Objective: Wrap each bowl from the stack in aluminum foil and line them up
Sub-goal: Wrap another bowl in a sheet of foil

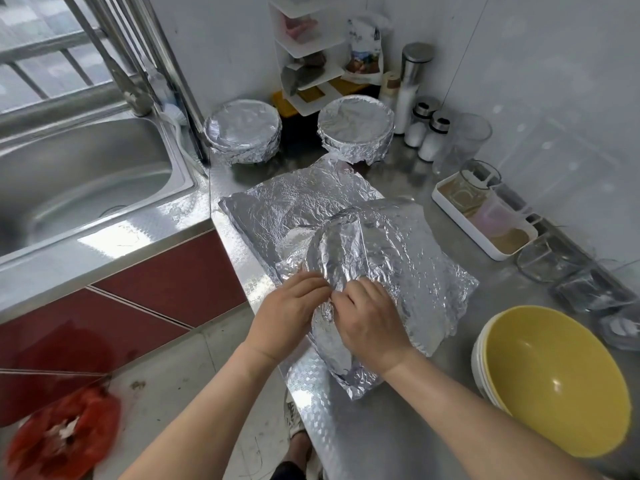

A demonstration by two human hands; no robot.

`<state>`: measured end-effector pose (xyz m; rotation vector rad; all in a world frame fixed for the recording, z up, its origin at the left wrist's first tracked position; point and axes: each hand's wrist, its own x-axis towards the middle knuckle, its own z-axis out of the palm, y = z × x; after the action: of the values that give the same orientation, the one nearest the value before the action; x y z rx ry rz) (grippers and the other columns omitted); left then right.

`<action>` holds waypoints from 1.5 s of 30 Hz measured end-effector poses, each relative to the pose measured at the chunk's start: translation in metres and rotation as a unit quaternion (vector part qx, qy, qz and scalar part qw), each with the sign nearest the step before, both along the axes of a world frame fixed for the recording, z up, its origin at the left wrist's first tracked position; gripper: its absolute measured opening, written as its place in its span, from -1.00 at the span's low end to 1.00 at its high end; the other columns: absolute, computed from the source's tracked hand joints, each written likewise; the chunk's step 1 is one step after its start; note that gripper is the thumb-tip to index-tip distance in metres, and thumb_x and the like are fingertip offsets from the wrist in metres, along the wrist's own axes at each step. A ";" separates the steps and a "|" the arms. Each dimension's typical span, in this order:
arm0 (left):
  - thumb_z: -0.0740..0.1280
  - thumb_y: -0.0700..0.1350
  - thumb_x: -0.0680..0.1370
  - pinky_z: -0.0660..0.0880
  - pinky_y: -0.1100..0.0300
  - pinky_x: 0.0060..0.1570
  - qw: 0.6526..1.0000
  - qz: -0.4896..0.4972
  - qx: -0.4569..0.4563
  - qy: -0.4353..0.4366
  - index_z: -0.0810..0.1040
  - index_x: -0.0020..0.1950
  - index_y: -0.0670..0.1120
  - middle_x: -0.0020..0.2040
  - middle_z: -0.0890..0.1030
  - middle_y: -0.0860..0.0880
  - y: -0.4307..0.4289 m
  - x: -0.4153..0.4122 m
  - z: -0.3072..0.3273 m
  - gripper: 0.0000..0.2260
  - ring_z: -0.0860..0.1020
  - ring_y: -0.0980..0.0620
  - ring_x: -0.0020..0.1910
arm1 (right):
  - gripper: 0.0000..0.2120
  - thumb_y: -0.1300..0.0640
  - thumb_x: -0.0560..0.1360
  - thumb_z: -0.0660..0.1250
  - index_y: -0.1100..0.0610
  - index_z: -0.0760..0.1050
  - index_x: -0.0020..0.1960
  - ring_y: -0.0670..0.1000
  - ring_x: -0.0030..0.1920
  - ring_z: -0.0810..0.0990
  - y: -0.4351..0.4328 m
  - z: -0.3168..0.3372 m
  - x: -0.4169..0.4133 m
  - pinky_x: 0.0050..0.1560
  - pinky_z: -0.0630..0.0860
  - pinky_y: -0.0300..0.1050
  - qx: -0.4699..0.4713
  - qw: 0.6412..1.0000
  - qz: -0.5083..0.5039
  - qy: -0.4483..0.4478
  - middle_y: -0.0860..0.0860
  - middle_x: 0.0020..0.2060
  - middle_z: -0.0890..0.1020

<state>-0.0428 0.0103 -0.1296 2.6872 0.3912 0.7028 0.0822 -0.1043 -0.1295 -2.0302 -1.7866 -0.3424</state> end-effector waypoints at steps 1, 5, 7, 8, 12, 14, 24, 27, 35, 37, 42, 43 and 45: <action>0.29 -0.23 0.56 0.55 0.13 0.11 1.000 0.002 0.000 -0.005 0.68 0.01 -0.16 0.03 0.67 -0.04 0.002 0.000 0.003 -0.83 0.59 -0.04 0.12 | -0.91 0.35 0.38 0.38 0.19 0.52 -0.20 0.08 -0.29 0.44 0.003 0.002 -0.001 -0.24 0.39 -0.08 0.008 1.000 -0.010 -0.002 0.07 -0.32 0.48; 0.31 -0.17 0.56 0.55 0.08 0.15 1.000 0.024 0.004 -0.002 0.70 0.04 -0.15 0.08 0.68 -0.03 0.014 -0.005 0.007 -0.81 0.61 -0.08 0.16 | -0.90 0.32 0.40 0.38 0.16 0.53 -0.21 0.08 -0.29 0.45 0.017 0.006 -0.015 -0.21 0.29 -0.09 0.022 0.998 -0.055 0.019 0.06 -0.32 0.49; 0.45 -0.26 0.48 0.60 0.03 0.07 0.999 0.042 -0.010 0.019 0.70 0.02 -0.15 0.08 0.69 -0.02 0.018 -0.008 0.007 -0.86 0.61 -0.10 0.17 | -0.92 0.25 0.41 0.43 0.12 0.55 -0.16 0.07 -0.24 0.47 0.021 0.002 -0.023 -0.20 0.32 -0.09 -0.006 0.997 -0.071 0.036 0.02 -0.27 0.51; 0.49 -0.31 0.43 0.61 0.01 0.04 0.998 0.055 -0.022 0.035 0.70 0.01 -0.14 0.09 0.69 -0.01 0.019 -0.009 0.008 -0.82 0.61 -0.11 0.18 | -0.91 0.19 0.42 0.44 0.10 0.56 -0.11 0.05 -0.20 0.48 0.021 0.001 -0.026 -0.18 0.35 -0.08 -0.024 0.995 -0.078 0.050 0.00 -0.24 0.53; 0.45 -0.39 0.37 0.56 0.06 0.13 0.994 0.079 -0.056 0.041 0.70 0.04 -0.12 0.11 0.67 -0.02 0.012 -0.008 0.015 -0.69 0.58 -0.08 0.22 | -0.78 0.02 0.53 0.22 0.01 0.57 0.09 -0.01 -0.06 0.49 0.007 0.008 -0.020 -0.09 0.41 -0.03 -0.046 0.989 -0.072 0.117 -0.06 -0.10 0.55; 0.41 -0.34 0.39 0.55 0.14 0.10 0.996 0.055 -0.058 0.036 0.70 0.03 -0.09 0.07 0.67 0.00 0.006 -0.005 0.019 -0.72 0.57 -0.03 0.16 | -0.76 0.04 0.55 0.17 0.04 0.60 0.05 0.00 -0.08 0.50 -0.002 0.013 -0.009 -0.11 0.39 -0.06 -0.039 0.992 -0.047 0.109 -0.05 -0.11 0.55; 0.32 -0.01 0.56 0.49 0.25 -0.17 0.997 -0.023 0.003 0.072 0.71 -0.01 0.03 -0.05 0.66 0.11 0.001 -0.003 0.014 -0.83 0.54 0.05 -0.04 | -0.92 0.17 0.43 0.47 0.08 0.59 -0.10 0.02 -0.16 0.50 -0.018 0.003 0.019 -0.11 0.37 -0.08 -0.070 0.997 0.030 0.022 -0.05 -0.18 0.55; 0.45 -0.16 0.49 0.46 0.24 -0.19 0.998 -0.016 0.034 0.053 0.71 -0.05 0.00 -0.10 0.65 0.07 0.002 -0.002 0.008 -0.90 0.53 0.02 -0.09 | -0.94 0.20 0.45 0.43 0.10 0.57 -0.10 0.04 -0.17 0.50 -0.016 0.001 0.018 -0.12 0.39 -0.06 -0.067 0.997 0.044 0.004 -0.02 -0.18 0.55; 0.52 -0.36 0.35 0.43 0.21 -0.11 0.998 0.013 0.059 0.008 0.69 -0.09 -0.09 -0.11 0.65 0.01 -0.003 -0.001 -0.002 -0.77 0.46 -0.01 -0.03 | -0.91 0.30 0.39 0.40 0.15 0.51 -0.18 0.06 -0.28 0.44 -0.006 -0.001 0.007 -0.22 0.39 -0.06 -0.037 0.999 0.020 -0.008 0.04 -0.29 0.49; 0.54 -0.35 0.33 0.43 0.23 -0.09 0.998 0.018 0.053 0.013 0.69 -0.09 -0.10 -0.11 0.64 0.00 -0.003 -0.001 -0.002 -0.77 0.46 -0.01 -0.01 | -0.91 0.26 0.41 0.41 0.13 0.52 -0.17 0.05 -0.27 0.45 -0.004 -0.001 0.006 -0.20 0.39 -0.06 -0.042 0.999 0.012 0.001 0.02 -0.28 0.50; 0.34 -0.24 0.45 0.53 0.11 -0.05 0.999 0.030 0.015 0.022 0.68 -0.02 -0.10 -0.06 0.63 -0.02 -0.006 -0.003 0.004 -0.82 0.50 -0.03 0.02 | -0.88 0.05 0.52 0.30 0.04 0.55 0.00 -0.01 -0.09 0.49 -0.017 0.007 0.021 -0.01 0.39 -0.04 -0.075 0.996 0.029 0.036 -0.05 -0.11 0.55; 0.29 -0.18 0.48 0.53 0.11 -0.03 0.999 0.029 0.007 0.025 0.68 0.00 -0.09 -0.05 0.63 -0.02 -0.007 -0.002 0.006 -0.80 0.51 -0.04 0.02 | -0.87 0.03 0.52 0.29 0.03 0.55 0.01 -0.02 -0.07 0.49 -0.021 0.009 0.026 0.03 0.36 -0.04 -0.075 0.996 0.033 0.034 -0.05 -0.09 0.54; 0.29 -0.09 0.54 0.53 0.10 -0.03 0.999 0.008 0.001 0.037 0.69 0.04 -0.06 -0.03 0.62 -0.01 -0.010 0.000 0.007 -0.80 0.52 -0.04 0.02 | -0.91 0.06 0.51 0.35 0.04 0.56 -0.01 0.00 -0.08 0.50 -0.028 0.008 0.033 0.05 0.33 -0.04 -0.071 0.997 0.041 0.012 -0.05 -0.10 0.55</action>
<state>-0.0429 0.0003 -0.1226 2.7216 0.4324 0.6102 0.1156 -0.1327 -0.1215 -2.0377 -1.9227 -0.1712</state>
